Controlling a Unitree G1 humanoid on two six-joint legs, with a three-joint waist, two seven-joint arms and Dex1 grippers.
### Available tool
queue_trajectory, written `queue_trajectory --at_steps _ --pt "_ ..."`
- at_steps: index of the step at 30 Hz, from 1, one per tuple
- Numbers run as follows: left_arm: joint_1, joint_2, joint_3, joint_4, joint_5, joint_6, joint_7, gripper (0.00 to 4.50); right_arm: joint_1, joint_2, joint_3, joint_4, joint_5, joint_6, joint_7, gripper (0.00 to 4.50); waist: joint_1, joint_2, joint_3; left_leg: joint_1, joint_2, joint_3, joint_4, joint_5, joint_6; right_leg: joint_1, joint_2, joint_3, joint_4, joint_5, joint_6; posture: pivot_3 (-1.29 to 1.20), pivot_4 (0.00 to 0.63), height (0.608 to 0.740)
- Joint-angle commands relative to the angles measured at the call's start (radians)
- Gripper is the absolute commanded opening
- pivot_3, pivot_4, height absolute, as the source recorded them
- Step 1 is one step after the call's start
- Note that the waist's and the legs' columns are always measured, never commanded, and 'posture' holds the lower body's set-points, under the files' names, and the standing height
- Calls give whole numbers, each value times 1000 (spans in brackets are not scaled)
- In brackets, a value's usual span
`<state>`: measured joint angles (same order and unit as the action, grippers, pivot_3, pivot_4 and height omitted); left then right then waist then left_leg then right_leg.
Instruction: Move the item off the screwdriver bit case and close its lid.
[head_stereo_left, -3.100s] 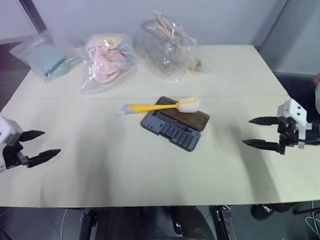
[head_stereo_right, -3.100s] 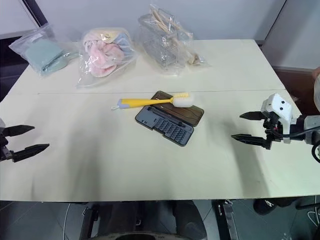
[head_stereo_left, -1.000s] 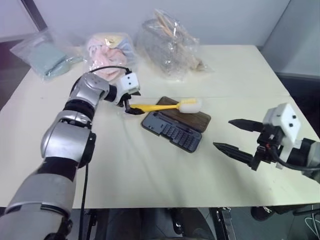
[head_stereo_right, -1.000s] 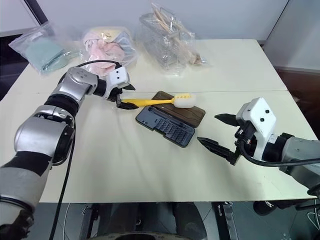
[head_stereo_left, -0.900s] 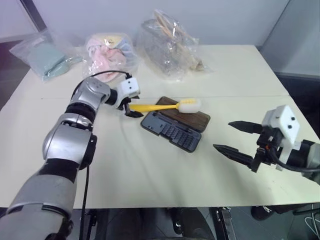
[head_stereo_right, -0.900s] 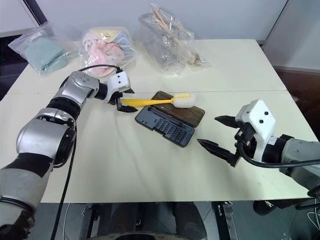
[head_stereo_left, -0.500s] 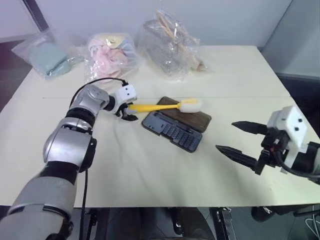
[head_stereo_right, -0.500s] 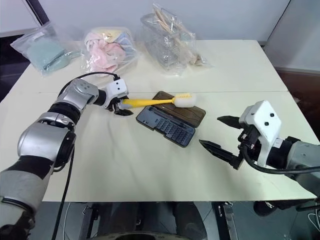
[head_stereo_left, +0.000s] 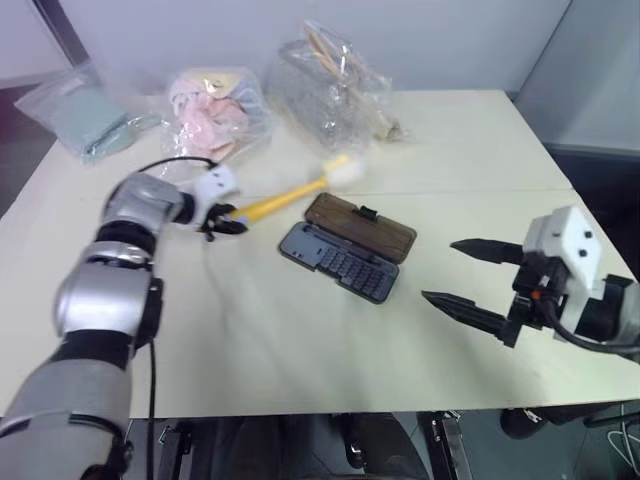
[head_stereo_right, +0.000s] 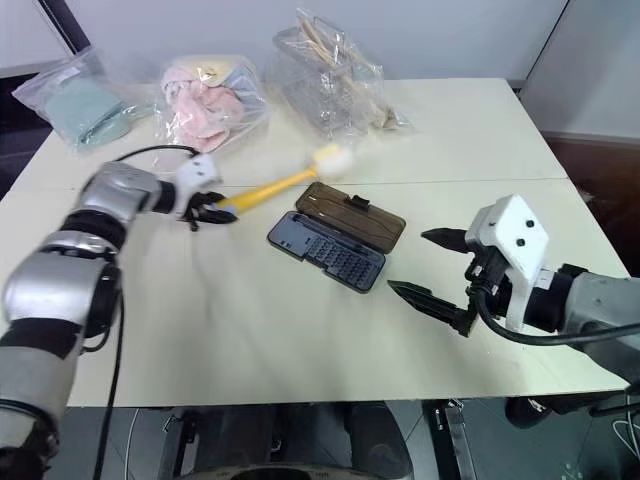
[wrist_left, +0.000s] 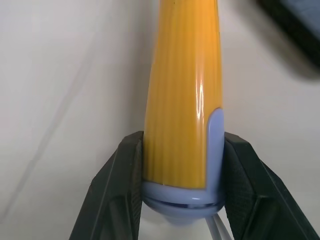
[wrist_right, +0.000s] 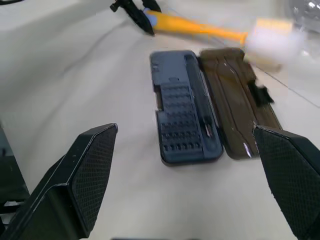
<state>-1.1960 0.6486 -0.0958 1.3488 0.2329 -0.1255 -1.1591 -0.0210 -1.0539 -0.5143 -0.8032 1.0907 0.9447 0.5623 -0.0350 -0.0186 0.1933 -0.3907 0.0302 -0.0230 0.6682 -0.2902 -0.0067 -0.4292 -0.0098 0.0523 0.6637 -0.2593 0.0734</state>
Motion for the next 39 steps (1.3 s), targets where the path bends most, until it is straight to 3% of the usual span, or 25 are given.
queue_trajectory --at_steps 1,3,5,8,11,14,17,20,24,30,34,39 --pt "91 189 111 -90 -116 -35 -139 1538 -66 -5 97 44 -54 -56 47 4500 -5 0 0 0 0 0 0 0 0 0 0 0 0 0 0 0 150 737" --pt "234 319 188 -171 -199 -12 -244 1538 -124 0 174 92 -95 -84 90 4500 -24 0 0 1 1 2 -1 0 0 0 -1 1 0 0 -1 0 150 737" --pt "366 385 246 -269 -264 37 -291 1538 -158 3 220 128 -131 -106 123 4500 -32 1 0 2 2 3 -1 0 0 -1 -1 2 1 -1 -2 0 150 737" --pt "851 495 515 -563 -412 172 -311 1538 -262 25 331 228 -206 -147 187 4500 -36 1 0 1 5 2 -1 1 -1 -2 -4 1 2 -1 -2 0 150 737" --pt "1186 466 761 -791 -463 285 -202 1538 -336 48 398 287 -249 -172 242 4500 -20 -2 0 1 6 1 -1 2 -4 -3 -9 1 2 -1 -3 0 150 737" --pt "1358 413 907 -903 -486 351 -88 1538 -397 70 437 320 -261 -179 299 4500 9 -2 0 0 6 -1 -1 4 -7 -1 -13 -4 1 -2 -4 0 150 737" --pt "1424 354 962 -940 -490 387 30 1538 -440 73 468 320 -244 -186 403 4500 28 0 -1 0 8 6 -2 5 -10 1 -18 -9 1 -4 -7 0 150 737" --pt "1437 312 932 -940 -471 372 120 1538 -461 62 485 301 -219 -192 523 4500 29 -3 -2 0 7 14 -1 6 -10 2 -18 -9 0 -4 -5 0 150 737" --pt "1397 318 885 -884 -463 354 186 1538 -474 64 502 303 -256 -204 560 4500 22 -7 -5 0 7 15 -1 6 -10 2 -18 -9 0 -4 -4 0 150 737" --pt "1321 337 845 -826 -490 324 204 4425 -467 80 489 301 -270 -193 537 4500 17 -8 -5 1 7 16 -1 6 -10 2 -17 -9 1 -3 -3 0 150 737" --pt "1314 351 860 -850 -506 337 216 4425 -459 91 482 320 -301 -200 503 4500 16 -8 -5 1 9 16 -1 6 -10 2 -17 -9 1 -3 -2 0 150 737" --pt "1388 377 1008 -1021 -638 477 141 4425 -511 125 505 420 -388 -199 425 4500 15 -9 -5 1 10 17 -1 6 -10 1 -17 -8 1 -3 -4 0 150 737"
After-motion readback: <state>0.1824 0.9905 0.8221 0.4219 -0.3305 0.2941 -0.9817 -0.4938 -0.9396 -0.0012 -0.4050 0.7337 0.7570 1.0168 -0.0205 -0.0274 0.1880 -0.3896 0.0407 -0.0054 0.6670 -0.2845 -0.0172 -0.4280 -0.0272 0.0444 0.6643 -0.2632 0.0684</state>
